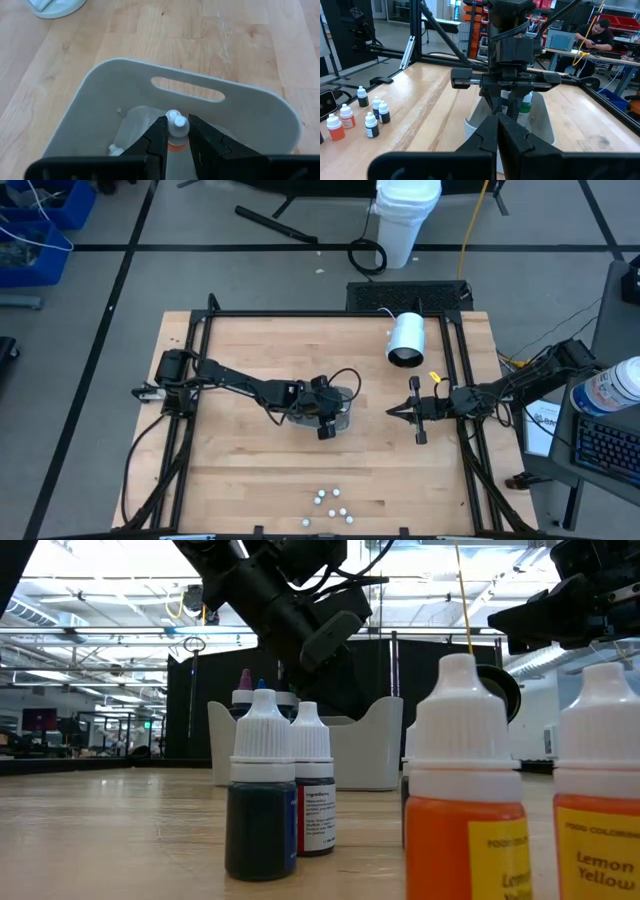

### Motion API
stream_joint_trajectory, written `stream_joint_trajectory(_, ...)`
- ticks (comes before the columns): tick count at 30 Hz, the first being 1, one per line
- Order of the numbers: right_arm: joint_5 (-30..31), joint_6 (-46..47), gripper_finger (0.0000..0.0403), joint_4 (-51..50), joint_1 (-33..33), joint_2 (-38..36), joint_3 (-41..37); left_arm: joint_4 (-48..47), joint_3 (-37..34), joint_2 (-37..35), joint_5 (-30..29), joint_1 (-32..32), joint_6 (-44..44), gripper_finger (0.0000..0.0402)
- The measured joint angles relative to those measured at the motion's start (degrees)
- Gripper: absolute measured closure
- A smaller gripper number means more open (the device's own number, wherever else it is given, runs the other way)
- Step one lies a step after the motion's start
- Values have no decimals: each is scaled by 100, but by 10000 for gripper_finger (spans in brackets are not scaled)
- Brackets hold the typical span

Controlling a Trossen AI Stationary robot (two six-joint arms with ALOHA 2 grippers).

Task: Pick & Place food coloring
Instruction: Put the orange food coloring bottle into the gray bin

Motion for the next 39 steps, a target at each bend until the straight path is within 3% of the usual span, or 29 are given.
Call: stream_joint_trajectory(39, -2, -23, 403, -1, 1, -1, 0, 9, 0, -7, 129, 5, -16, 334)
